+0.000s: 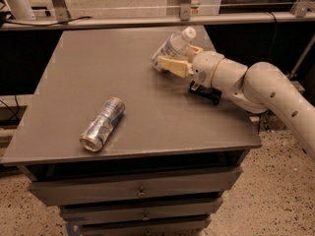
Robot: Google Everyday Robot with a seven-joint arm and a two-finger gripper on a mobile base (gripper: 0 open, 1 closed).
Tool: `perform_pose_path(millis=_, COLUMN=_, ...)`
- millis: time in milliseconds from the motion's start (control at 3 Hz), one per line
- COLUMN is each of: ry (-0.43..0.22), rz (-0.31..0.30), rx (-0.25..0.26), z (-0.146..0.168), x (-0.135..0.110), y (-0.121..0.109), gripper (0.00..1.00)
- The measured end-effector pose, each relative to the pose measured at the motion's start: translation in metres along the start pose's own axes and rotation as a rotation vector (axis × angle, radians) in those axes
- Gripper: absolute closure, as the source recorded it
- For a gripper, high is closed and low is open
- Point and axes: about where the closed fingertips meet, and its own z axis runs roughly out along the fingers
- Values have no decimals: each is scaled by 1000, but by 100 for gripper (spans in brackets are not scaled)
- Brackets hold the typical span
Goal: Place blue plastic bottle upright
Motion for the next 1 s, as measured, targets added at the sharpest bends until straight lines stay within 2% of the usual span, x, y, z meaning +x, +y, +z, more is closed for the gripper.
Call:
perform_pose_path(millis=667, ry=24, rz=-21, rx=-6, z=-1, x=-13, y=-9, gripper=87)
perform_pose_path(millis=1000, ry=77, rz=-39, rx=-35, z=0, x=-32, y=-17, gripper=100)
